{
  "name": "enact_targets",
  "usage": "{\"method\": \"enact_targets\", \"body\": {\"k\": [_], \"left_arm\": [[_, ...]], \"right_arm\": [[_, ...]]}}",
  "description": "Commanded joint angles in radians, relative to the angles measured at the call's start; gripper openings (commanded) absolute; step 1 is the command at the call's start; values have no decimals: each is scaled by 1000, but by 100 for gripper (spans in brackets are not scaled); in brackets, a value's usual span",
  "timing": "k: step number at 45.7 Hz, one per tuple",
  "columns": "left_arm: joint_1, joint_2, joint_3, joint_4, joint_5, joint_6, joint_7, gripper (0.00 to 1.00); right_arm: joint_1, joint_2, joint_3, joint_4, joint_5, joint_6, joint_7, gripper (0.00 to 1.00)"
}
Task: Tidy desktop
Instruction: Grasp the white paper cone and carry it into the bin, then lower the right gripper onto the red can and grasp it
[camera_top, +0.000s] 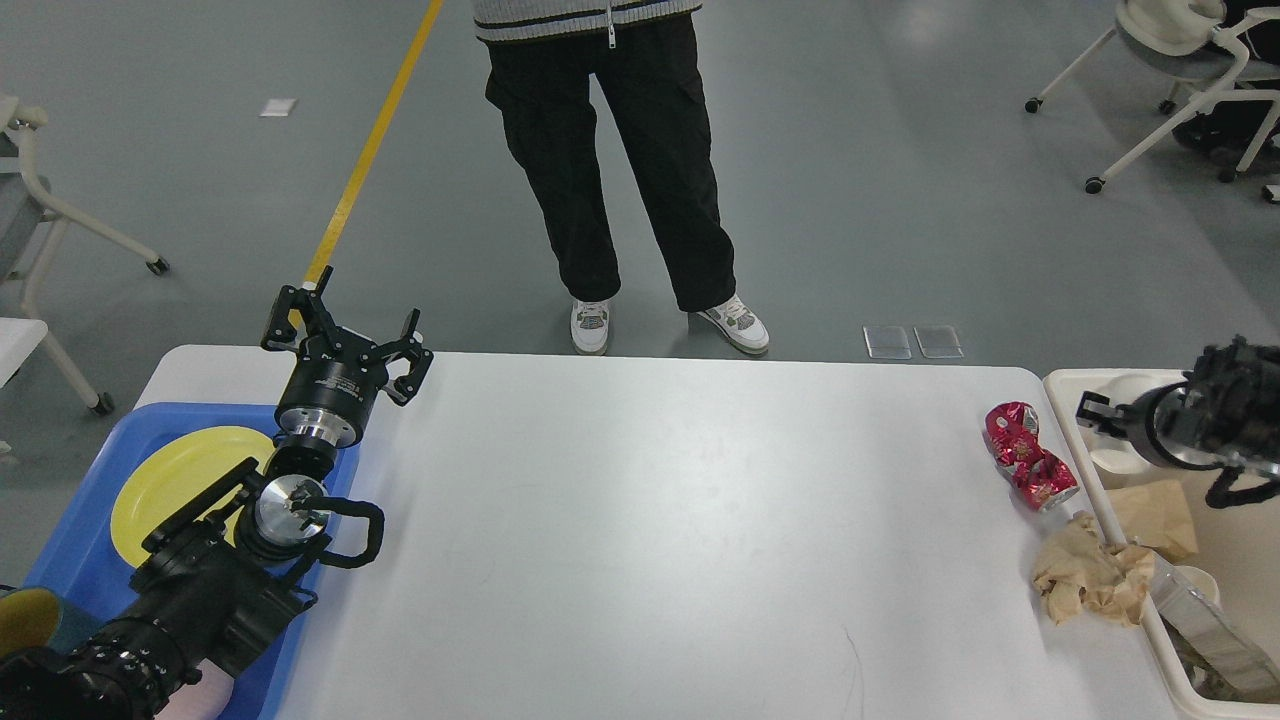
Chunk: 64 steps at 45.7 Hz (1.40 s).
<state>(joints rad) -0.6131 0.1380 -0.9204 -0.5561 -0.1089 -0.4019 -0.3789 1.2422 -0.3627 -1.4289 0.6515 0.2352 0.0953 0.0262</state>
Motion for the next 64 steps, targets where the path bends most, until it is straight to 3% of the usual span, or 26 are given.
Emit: {"method": "enact_targets", "body": {"k": [1,6,7,8,9,10,11,22,30,38,44,51,59,64], "left_arm": [[0,-1,0,-1,0,0,0,99],[0,-1,0,1,0,0,0,99],[0,0,0,1,0,0,0,99],[0,0,0,-1,0,0,0,99],[0,-1,0,-1,0,0,0,99],[0,0,0,1,0,0,0,99],[0,0,0,1,0,0,0,100],[0,-1,0,-1,0,0,0,99],[0,-1,0,1,0,0,0,99],[0,-1,0,1,0,0,0,99],[0,0,0,1,0,0,0,99],[0,0,0,-1,0,0,0,99],[0,0,0,1,0,0,0,99],[0,0,0,-1,0,0,0,100]], "right_arm": [[-219,-4,8,-226,91,-63,-52,0],[-352,-1,13,-361,118,-127,-81,0],[-371,1,13,-386,118,-134,-89,2],[-388,1,13,-410,118,-140,-97,11],[-415,5,15,-447,119,-141,-109,92],[-423,5,15,-457,116,-140,-112,100],[-426,7,15,-461,116,-140,-112,97],[-428,1,15,-464,118,-140,-117,100],[-431,7,15,-474,118,-141,-216,100],[-399,28,22,-472,122,-143,-233,100],[-251,31,94,-425,121,-143,-232,100],[-39,41,142,-215,118,-124,-220,100],[294,51,206,256,90,-123,-206,100],[456,97,211,541,0,-123,-148,100]]}}
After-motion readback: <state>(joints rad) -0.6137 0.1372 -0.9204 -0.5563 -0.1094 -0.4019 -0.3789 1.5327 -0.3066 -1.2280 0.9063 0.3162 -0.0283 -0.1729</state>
